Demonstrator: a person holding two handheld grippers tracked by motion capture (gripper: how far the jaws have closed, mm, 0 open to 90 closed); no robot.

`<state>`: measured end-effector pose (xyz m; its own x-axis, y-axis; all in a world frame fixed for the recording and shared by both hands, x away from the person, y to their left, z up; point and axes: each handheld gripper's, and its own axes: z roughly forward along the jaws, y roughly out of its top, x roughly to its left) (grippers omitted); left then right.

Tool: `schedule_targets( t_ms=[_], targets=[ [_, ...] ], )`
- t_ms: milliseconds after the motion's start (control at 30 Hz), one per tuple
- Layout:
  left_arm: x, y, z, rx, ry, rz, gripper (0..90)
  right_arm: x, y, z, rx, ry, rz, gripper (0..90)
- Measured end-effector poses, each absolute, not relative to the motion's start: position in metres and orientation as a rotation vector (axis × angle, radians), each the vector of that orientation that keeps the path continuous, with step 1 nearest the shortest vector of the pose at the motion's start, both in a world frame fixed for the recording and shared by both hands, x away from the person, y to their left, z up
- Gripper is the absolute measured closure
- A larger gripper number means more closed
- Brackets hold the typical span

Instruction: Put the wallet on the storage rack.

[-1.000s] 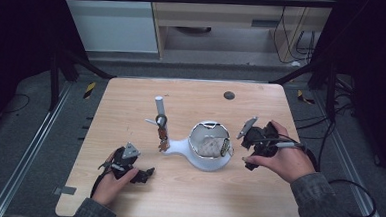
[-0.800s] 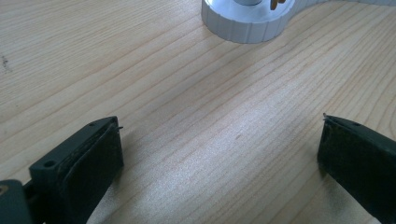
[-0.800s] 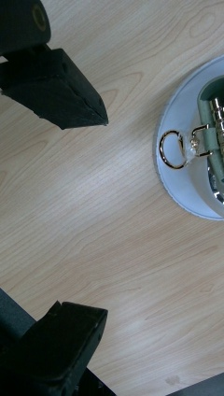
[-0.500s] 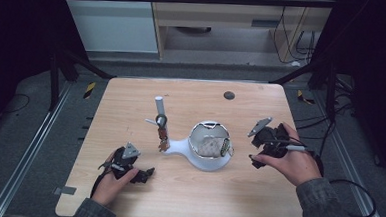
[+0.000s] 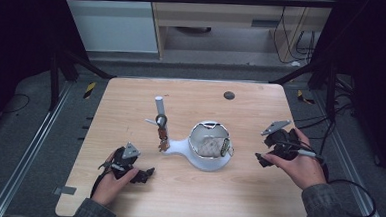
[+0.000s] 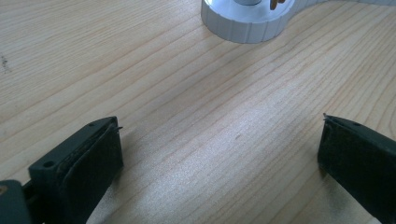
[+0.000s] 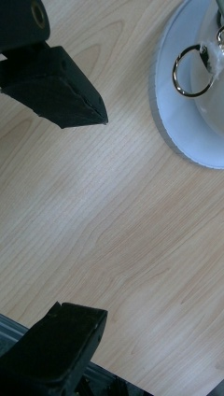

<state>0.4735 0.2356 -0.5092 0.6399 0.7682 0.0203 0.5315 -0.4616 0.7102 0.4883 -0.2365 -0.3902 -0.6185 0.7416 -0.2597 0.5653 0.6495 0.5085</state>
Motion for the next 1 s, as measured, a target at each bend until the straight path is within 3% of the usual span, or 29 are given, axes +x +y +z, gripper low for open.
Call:
schedule_targets(
  t_ms=[400, 1000],
  targets=[
    [0.473, 0.235, -0.509, 2.175, 1.007, 0.445, 0.0, 0.498, -0.254, -0.421, 1.264, 2.275, 0.756, 6.2],
    [0.473, 0.236, -0.509, 2.178, 1.006, 0.445, 0.0, 0.527, -0.252, -0.469, 1.405, 2.237, 0.788, 6.6]
  ],
)
